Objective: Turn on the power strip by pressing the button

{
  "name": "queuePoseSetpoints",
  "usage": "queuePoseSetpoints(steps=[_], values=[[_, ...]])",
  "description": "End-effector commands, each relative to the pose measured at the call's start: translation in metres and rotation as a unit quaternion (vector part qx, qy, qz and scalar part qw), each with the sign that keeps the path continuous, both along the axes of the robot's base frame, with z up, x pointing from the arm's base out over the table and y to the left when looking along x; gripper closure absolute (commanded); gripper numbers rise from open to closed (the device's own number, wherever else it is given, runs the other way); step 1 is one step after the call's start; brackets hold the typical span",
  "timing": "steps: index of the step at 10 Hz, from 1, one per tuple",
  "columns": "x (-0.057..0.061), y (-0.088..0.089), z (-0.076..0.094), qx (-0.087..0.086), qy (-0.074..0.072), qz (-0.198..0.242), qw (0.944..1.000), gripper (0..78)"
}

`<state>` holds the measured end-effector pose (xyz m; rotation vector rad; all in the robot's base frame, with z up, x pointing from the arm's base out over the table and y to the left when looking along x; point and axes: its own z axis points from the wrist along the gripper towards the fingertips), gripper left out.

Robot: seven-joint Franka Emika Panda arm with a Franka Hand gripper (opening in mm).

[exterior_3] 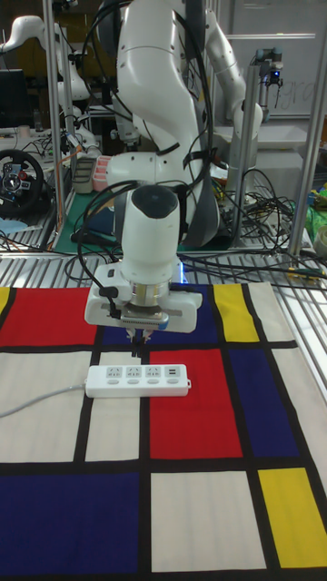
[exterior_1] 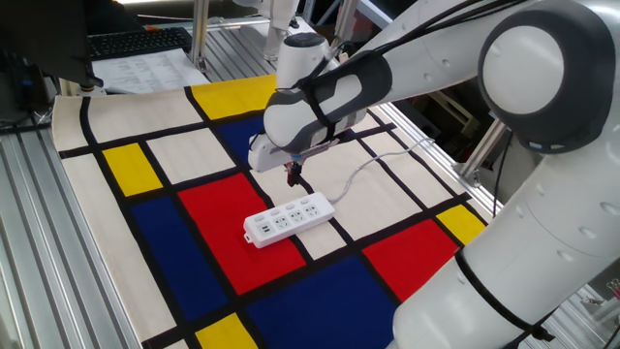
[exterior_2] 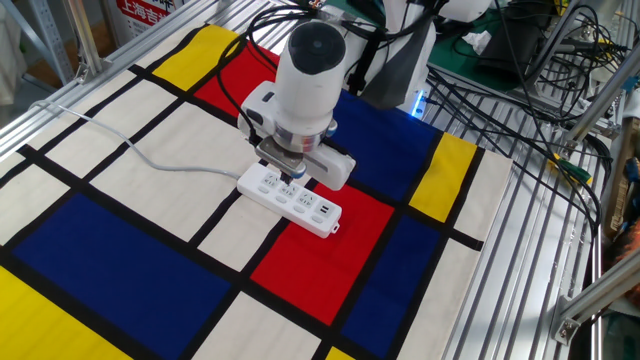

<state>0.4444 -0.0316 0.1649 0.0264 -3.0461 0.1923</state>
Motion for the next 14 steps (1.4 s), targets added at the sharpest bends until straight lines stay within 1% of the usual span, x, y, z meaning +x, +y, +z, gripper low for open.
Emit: queuePoseSetpoints(steps=[1, 2, 3, 4, 5, 6, 7, 8, 9, 10, 11, 12, 13, 14], values=[[-0.026, 0.001, -0.012, -0.017, -0.033, -0.015, 0.9992, 77.6], [-0.033, -0.009, -0.011, -0.009, -0.033, -0.004, 0.9994, 77.6], [-0.036, -0.017, -0.010, -0.002, -0.033, 0.001, 0.9995, 77.6], [-0.040, -0.037, -0.010, 0.003, -0.031, 0.018, 0.9993, 77.6], [-0.041, -0.048, -0.010, 0.004, -0.033, 0.025, 0.9991, 77.6], [-0.040, -0.059, -0.013, 0.005, -0.034, 0.035, 0.9988, 77.6], [-0.038, -0.065, -0.017, 0.011, -0.038, 0.039, 0.9985, 77.6], [-0.038, -0.065, -0.017, 0.011, -0.038, 0.039, 0.9985, 77.6], [-0.034, -0.065, -0.020, 0.015, -0.036, 0.042, 0.9983, 77.6], [-0.033, -0.065, -0.027, 0.029, -0.037, 0.043, 0.9980, 77.6], [-0.030, -0.063, -0.034, 0.023, -0.040, 0.047, 0.9978, 77.6], [-0.026, -0.059, -0.038, 0.024, -0.042, 0.046, 0.9978, 77.6], [-0.025, -0.058, -0.039, 0.023, -0.042, 0.046, 0.9978, 77.6], [-0.022, -0.053, -0.039, 0.020, -0.038, 0.043, 0.9982, 77.6]])
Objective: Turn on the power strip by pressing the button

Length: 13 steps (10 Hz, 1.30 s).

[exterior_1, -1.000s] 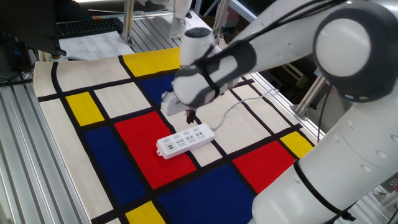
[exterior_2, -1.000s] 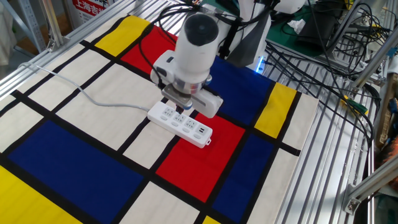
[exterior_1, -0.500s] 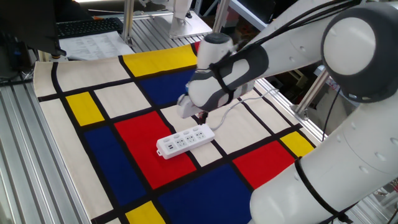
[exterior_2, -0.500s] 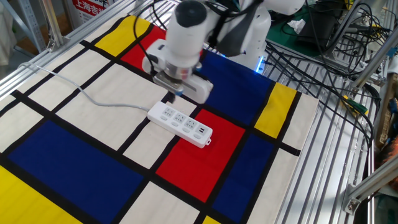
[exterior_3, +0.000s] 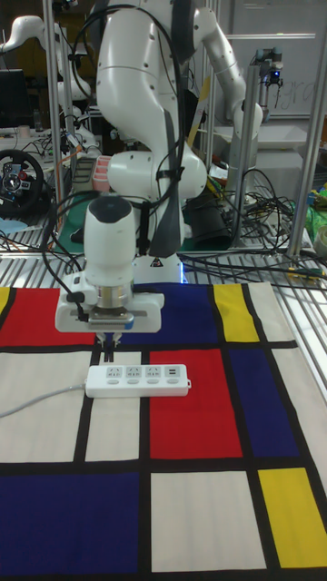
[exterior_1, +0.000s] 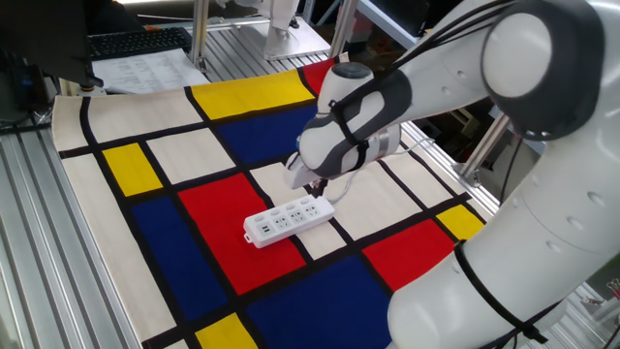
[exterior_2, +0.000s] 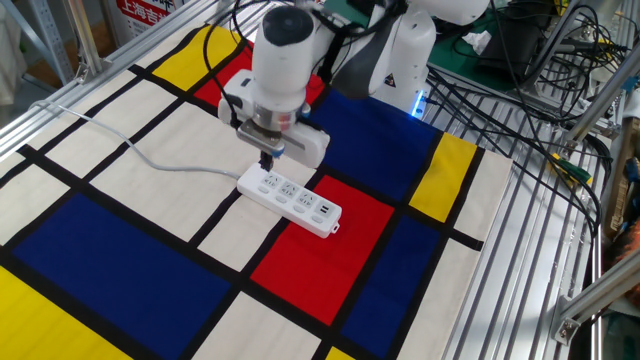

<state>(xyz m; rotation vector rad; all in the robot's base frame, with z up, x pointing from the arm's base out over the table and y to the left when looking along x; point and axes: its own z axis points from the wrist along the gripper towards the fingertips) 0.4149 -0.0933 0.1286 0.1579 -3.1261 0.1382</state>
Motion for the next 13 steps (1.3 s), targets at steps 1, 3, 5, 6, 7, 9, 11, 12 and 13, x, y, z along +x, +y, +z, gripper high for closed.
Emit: queuePoseSetpoints(steps=[1, 3, 5, 6, 7, 9, 11, 12, 13], values=[[0.008, 0.009, -0.004, 0.000, -0.001, -0.001, 1.0000, 77.6], [0.012, 0.008, -0.010, 0.002, -0.005, -0.001, 1.0000, 77.6], [0.020, 0.005, -0.012, 0.003, -0.005, 0.003, 1.0000, 77.6], [0.023, 0.005, -0.013, 0.005, -0.006, 0.003, 1.0000, 77.6], [0.023, 0.005, -0.013, 0.005, -0.005, 0.003, 1.0000, 77.6], [0.022, 0.001, -0.020, 0.013, -0.006, 0.005, 0.9999, 77.6], [0.022, 0.001, -0.020, 0.017, -0.005, 0.006, 0.9998, 77.6], [0.021, 0.000, -0.021, 0.014, -0.001, 0.008, 0.9999, 77.6], [0.020, -0.001, -0.022, 0.016, -0.001, 0.008, 0.9998, 77.6]])
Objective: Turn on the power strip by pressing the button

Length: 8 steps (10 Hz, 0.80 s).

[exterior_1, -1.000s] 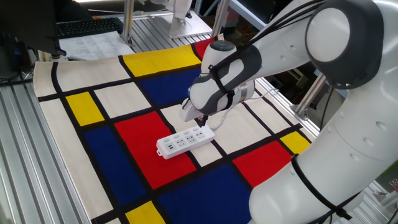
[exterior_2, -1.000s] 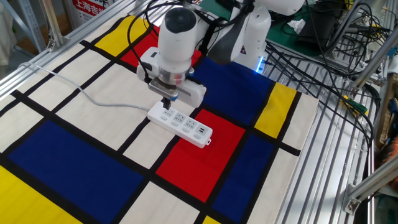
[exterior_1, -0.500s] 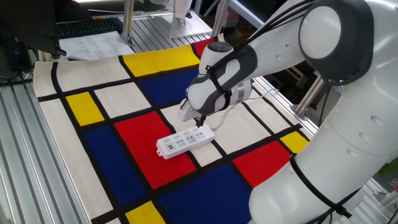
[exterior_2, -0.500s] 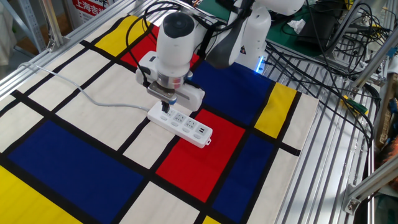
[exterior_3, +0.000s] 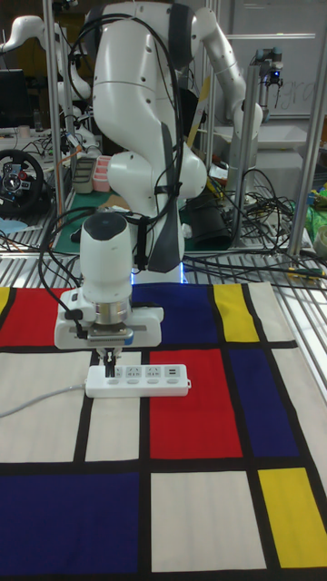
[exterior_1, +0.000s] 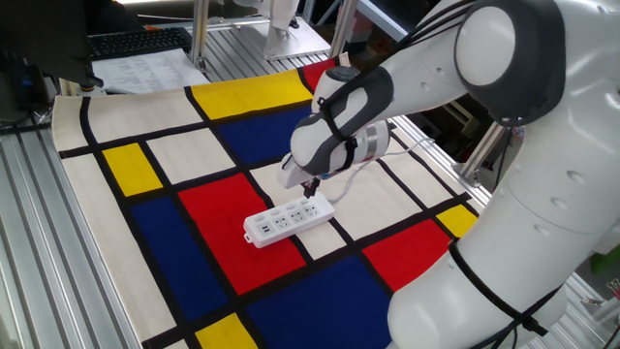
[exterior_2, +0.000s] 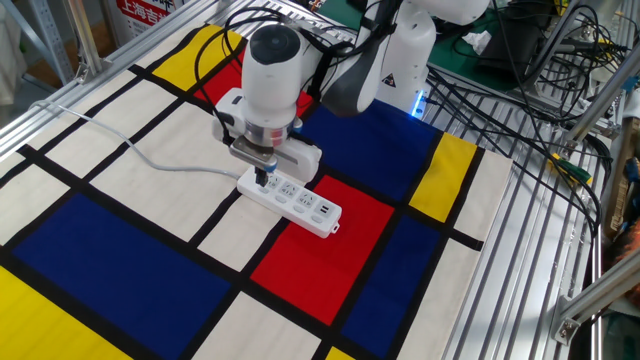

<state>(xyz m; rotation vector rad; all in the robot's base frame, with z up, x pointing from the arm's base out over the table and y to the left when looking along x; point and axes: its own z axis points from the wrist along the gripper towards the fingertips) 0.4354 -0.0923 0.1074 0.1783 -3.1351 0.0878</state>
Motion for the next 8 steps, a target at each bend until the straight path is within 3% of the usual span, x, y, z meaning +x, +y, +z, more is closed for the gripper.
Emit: queuePoseSetpoints(steps=[1, 4, 6, 8], values=[[-0.0016, -0.0014, -0.0015, 0.000, 0.002, 0.002, 1.0000, 77.6], [-0.0019, -0.0014, -0.0017, -0.002, 0.000, -0.001, 1.0000, 77.6], [-0.0019, -0.0014, -0.0017, -0.007, 0.032, -0.021, 0.9992, 77.6], [-0.0019, -0.0014, -0.0017, -0.007, 0.037, -0.030, 0.9988, 77.6]])
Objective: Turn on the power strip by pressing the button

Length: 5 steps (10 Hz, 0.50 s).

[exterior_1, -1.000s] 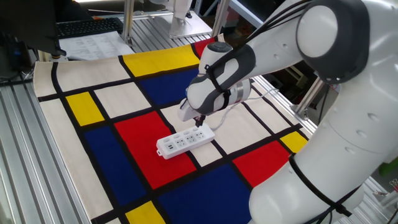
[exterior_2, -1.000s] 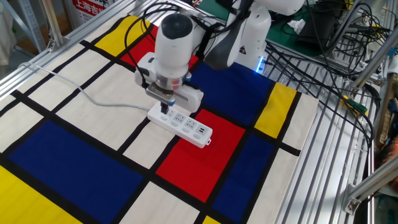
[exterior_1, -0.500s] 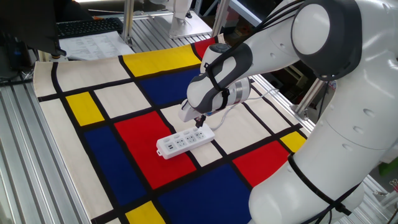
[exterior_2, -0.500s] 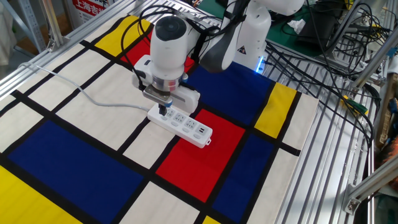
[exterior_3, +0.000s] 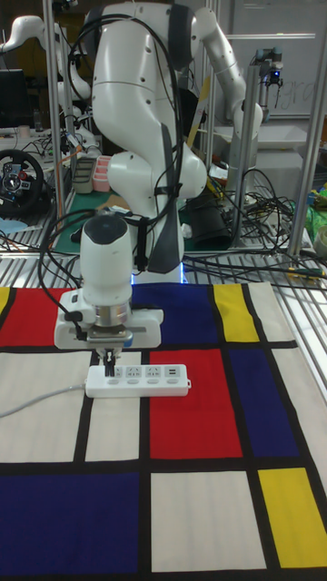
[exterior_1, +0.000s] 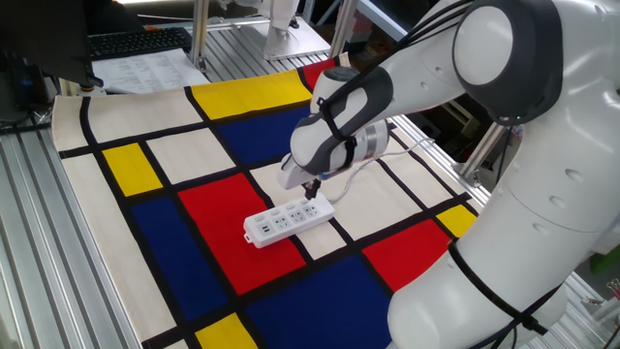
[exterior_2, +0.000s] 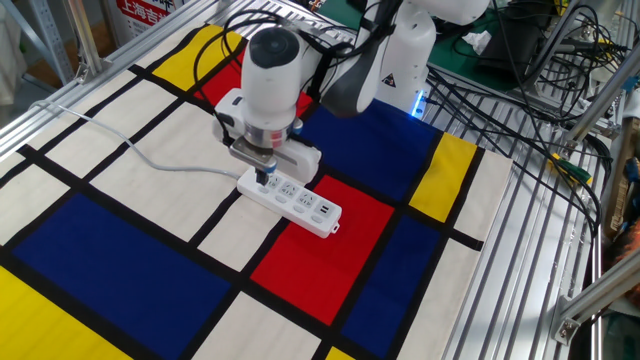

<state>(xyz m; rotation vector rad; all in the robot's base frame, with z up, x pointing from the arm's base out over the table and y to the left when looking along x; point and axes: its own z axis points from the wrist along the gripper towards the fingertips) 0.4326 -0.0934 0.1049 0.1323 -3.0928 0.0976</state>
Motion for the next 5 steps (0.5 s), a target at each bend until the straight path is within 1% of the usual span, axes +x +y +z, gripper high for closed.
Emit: queuePoseSetpoints(steps=[1, 2, 5], values=[[0.001, 0.000, 0.001, 0.001, 0.011, -0.011, 0.9999, 77.6], [0.002, 0.001, -0.002, 0.001, 0.005, -0.011, 0.9999, 77.6], [0.006, 0.002, -0.010, -0.002, 0.001, -0.008, 1.0000, 77.6]])
